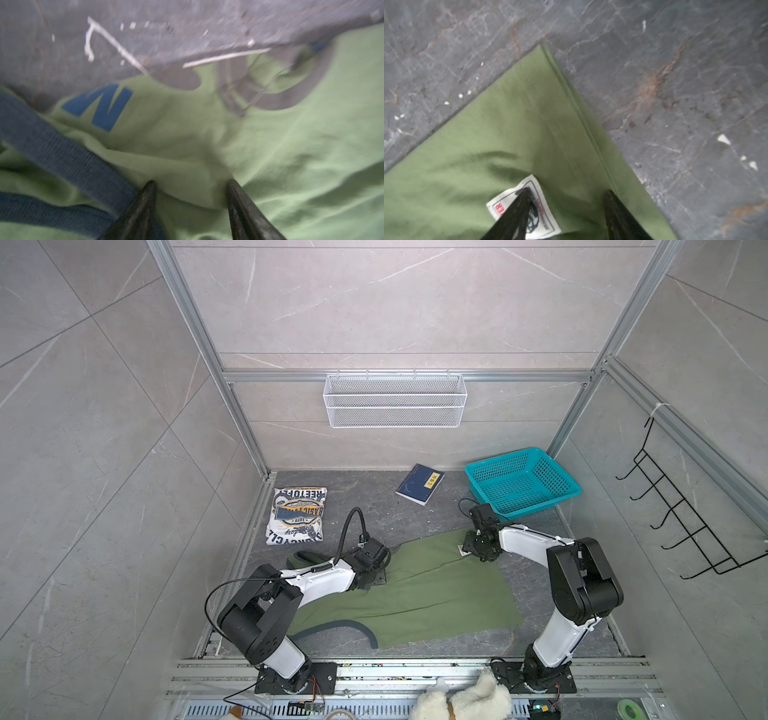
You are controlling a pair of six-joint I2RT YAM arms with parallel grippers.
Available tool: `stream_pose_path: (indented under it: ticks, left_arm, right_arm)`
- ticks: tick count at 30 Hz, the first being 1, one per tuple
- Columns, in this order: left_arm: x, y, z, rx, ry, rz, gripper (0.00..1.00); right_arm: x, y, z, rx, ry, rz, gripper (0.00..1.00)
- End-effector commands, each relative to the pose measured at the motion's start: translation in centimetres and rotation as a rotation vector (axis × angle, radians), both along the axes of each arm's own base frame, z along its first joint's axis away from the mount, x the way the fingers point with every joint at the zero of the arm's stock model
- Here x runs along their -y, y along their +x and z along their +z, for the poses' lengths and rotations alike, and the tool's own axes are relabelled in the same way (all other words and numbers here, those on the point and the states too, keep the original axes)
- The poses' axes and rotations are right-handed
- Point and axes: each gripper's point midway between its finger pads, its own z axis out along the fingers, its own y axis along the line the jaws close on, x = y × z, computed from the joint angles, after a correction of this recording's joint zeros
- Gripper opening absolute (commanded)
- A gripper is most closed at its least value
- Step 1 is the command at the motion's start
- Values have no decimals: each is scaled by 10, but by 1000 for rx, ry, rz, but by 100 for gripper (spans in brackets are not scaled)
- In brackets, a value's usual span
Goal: Fold and stack the tank tops
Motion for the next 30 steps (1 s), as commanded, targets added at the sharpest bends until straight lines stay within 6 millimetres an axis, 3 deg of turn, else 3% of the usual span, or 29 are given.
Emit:
stream_pose_path:
  ticks: [1,4,9,14,17,22,26,30]
  left_arm:
    - [-15,-9,-11,-19,31,43,58]
    - [-33,-19,-18,-26,85,57,59]
    - [-49,-25,-23,-26,110,63,59]
    - [-46,-22,-19,-9,101,52,60]
    - [-44,-20,-18,-6,95,52,60]
    - [-41,-18,-19,-9,83,51,60]
    - [-39,-17,-19,-13,77,49,60]
    - [-39,-17,-17,-6,72,53,60]
  right_arm:
    - [24,-13,-11,-79,-41,-83,60]
    - [38,-10,2,-51,-66,-96,60]
    - [24,8,18,11,36,-23,60]
    - [11,16,8,-8,95,18,52]
    - [19,13,4,-21,62,-3,47]
    - [15,13,11,6,79,23,38]
    - [17,12,0,-34,62,20,31]
    - [21,10,-9,-62,41,6,31]
